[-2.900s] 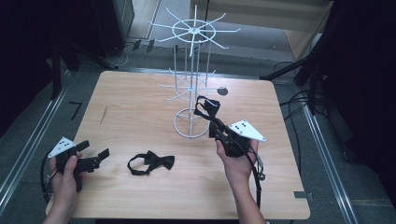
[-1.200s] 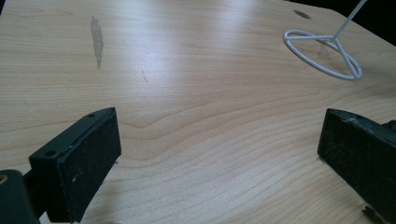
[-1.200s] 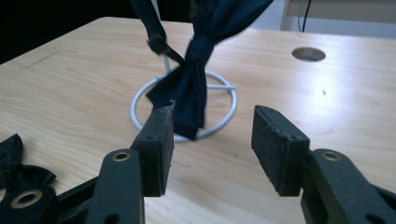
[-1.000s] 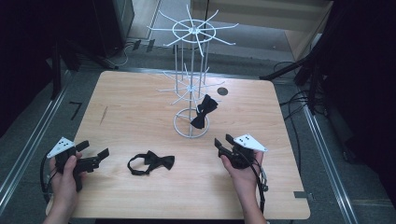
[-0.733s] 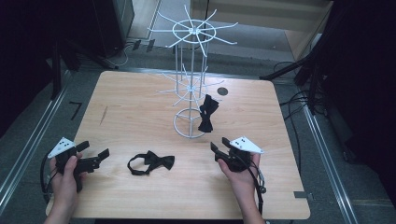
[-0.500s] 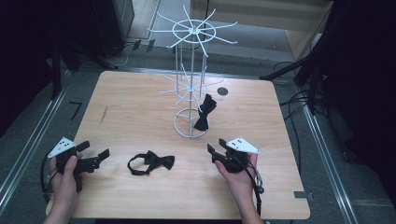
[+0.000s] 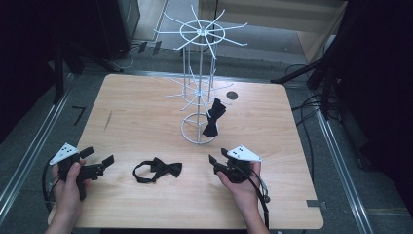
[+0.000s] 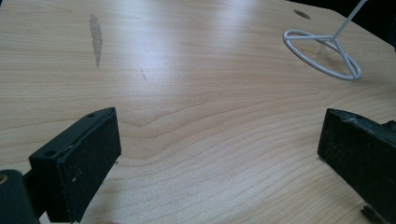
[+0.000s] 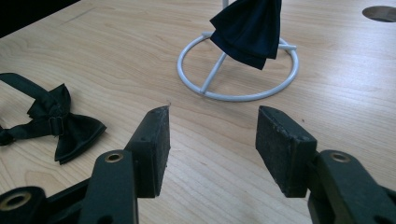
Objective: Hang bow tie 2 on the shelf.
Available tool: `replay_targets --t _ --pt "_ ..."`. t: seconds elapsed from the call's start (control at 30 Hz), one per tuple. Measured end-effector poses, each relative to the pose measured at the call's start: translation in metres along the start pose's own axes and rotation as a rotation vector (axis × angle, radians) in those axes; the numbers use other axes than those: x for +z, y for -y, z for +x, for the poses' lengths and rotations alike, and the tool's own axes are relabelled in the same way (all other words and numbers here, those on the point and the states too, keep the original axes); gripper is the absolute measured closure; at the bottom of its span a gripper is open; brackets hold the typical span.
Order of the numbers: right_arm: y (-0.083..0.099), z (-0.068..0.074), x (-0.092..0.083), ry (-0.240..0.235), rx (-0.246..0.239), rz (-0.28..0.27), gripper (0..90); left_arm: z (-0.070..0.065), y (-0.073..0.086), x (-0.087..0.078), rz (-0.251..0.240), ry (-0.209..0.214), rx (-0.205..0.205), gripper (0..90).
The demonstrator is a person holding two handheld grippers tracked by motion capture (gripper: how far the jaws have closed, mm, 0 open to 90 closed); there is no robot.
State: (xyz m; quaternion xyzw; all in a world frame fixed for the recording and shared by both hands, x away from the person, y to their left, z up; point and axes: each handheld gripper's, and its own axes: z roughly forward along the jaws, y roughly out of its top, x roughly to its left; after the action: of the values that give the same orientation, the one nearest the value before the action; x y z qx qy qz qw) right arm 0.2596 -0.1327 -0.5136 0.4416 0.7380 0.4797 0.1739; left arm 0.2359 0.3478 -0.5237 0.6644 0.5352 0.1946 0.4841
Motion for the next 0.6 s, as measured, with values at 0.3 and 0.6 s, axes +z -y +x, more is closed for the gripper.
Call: replay_targets --t 0.3,0.6 --pt "0.0 0.012 0.004 -0.021 -0.031 0.008 45.8 0.0 0.0 0.0 0.002 0.0 0.005 0.0" --pt "0.0 0.016 0.006 -0.03 -0.035 0.012 45.8 0.0 0.0 0.0 0.005 -0.002 0.011 0.0"
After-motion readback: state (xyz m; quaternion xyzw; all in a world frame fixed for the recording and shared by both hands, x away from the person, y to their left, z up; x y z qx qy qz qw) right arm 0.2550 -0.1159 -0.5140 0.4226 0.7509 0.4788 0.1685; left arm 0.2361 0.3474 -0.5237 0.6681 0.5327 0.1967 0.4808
